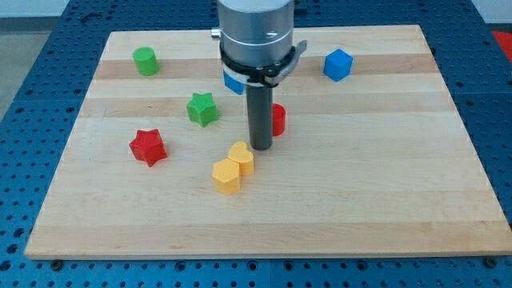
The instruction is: Nudge the red star a bit down
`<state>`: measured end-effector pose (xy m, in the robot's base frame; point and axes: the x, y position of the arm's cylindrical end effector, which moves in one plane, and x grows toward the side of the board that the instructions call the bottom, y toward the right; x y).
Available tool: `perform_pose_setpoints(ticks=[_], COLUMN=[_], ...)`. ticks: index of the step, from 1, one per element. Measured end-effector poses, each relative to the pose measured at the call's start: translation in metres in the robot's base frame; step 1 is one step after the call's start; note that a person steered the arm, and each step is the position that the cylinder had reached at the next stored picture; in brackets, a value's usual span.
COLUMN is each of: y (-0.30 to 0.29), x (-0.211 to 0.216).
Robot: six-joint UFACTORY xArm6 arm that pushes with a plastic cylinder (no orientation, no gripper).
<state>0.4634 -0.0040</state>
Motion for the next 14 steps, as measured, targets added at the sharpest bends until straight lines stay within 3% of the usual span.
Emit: perform_pose_setpoints(ticks=[2, 5, 8, 10, 14], y=[0.022, -0.093, -0.188, -0.238, -0.197], x=[-0.008, -0.008, -0.056, -0.015, 0.026])
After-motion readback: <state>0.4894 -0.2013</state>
